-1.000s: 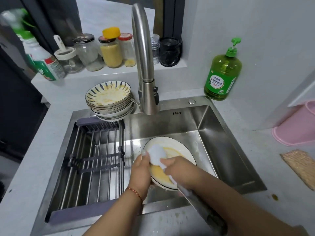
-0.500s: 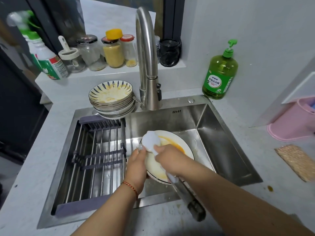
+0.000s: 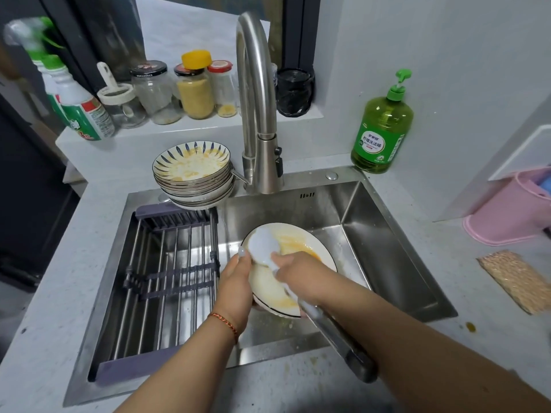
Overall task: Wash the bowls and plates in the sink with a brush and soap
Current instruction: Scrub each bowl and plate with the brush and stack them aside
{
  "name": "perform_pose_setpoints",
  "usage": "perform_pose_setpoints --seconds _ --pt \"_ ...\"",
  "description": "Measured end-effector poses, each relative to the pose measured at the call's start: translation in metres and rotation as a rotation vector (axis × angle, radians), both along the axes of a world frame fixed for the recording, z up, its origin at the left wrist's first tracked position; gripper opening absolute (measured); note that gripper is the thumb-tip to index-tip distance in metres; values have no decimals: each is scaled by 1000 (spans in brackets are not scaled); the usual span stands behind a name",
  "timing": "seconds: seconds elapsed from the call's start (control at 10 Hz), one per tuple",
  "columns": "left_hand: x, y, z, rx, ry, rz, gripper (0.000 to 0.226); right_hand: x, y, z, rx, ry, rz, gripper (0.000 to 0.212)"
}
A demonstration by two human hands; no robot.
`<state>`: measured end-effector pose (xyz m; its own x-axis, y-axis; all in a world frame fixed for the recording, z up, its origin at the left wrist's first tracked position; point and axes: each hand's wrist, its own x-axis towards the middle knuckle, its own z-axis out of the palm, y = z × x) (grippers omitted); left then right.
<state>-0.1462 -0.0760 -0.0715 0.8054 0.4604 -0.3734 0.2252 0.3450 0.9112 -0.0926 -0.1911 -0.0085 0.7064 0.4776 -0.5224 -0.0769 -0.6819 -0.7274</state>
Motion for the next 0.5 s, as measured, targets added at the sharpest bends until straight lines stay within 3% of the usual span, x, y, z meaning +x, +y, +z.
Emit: perform_pose_setpoints --seconds 0.1,0.2,0.3,0.5 --pt "2 6 0 31 1 38 33 -17 -11 11 -50 115 18 36" --pt "3 13 3 54 12 97 32 -22 -33 20 -225 104 173 36" --pt "4 19 5 76 9 101 31 -1 -45 6 -321 2 148 38" --pt "8 11 3 136 -26 27 30 21 -24 11 -259 -102 159 39"
